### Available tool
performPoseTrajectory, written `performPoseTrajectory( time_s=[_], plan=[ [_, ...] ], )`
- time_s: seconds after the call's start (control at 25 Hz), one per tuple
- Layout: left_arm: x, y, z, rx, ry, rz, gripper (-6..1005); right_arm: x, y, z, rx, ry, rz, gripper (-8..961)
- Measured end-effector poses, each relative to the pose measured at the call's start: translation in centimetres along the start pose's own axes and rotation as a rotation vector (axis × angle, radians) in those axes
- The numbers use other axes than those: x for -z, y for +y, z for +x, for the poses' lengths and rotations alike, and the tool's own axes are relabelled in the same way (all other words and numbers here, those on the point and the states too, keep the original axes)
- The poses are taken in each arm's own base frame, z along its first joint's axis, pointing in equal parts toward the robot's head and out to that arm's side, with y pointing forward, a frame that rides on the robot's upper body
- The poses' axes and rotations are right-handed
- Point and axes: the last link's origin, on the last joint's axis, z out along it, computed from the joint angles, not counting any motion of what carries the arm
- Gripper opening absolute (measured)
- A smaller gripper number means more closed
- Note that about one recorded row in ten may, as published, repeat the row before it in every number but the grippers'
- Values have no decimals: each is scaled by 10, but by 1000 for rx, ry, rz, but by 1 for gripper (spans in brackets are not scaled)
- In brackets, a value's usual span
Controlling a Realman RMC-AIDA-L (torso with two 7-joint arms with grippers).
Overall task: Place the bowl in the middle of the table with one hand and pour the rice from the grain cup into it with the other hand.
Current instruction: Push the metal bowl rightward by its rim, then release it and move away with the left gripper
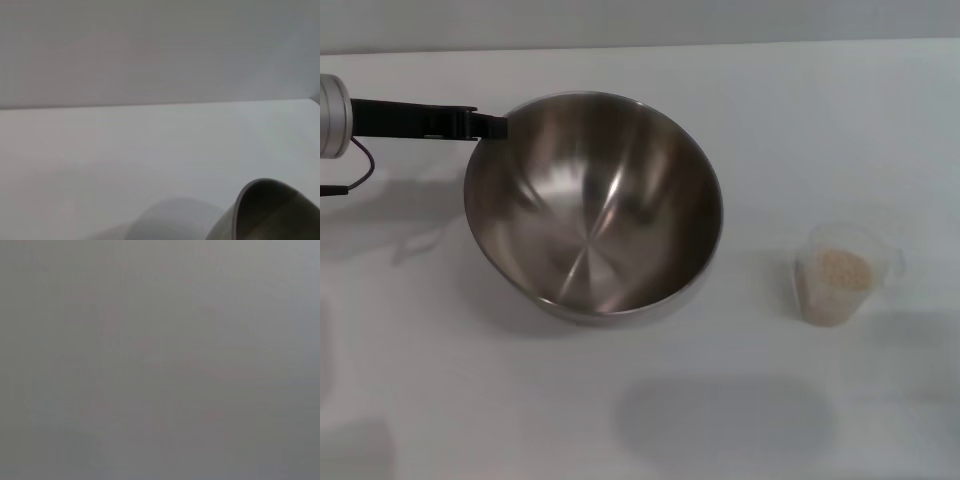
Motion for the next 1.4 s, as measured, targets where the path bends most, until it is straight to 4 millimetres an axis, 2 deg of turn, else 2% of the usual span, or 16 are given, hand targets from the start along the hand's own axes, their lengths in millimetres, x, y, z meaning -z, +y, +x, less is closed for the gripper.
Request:
performPoseTrajectory(
  time_s=[0.28, 0.84, 1.4],
  plan=[
    [-5, 6, 1, 6, -39, -48, 42, -1, 0, 0, -1, -1, -2, 825],
    [-24, 32, -10, -34, -74, -170, 42, -3, 0, 3, 0, 11, -6, 824],
    [-37, 27, -23, -25, -80, -145, 41, -5, -2, 2, 14, 3, -14, 826]
  ],
)
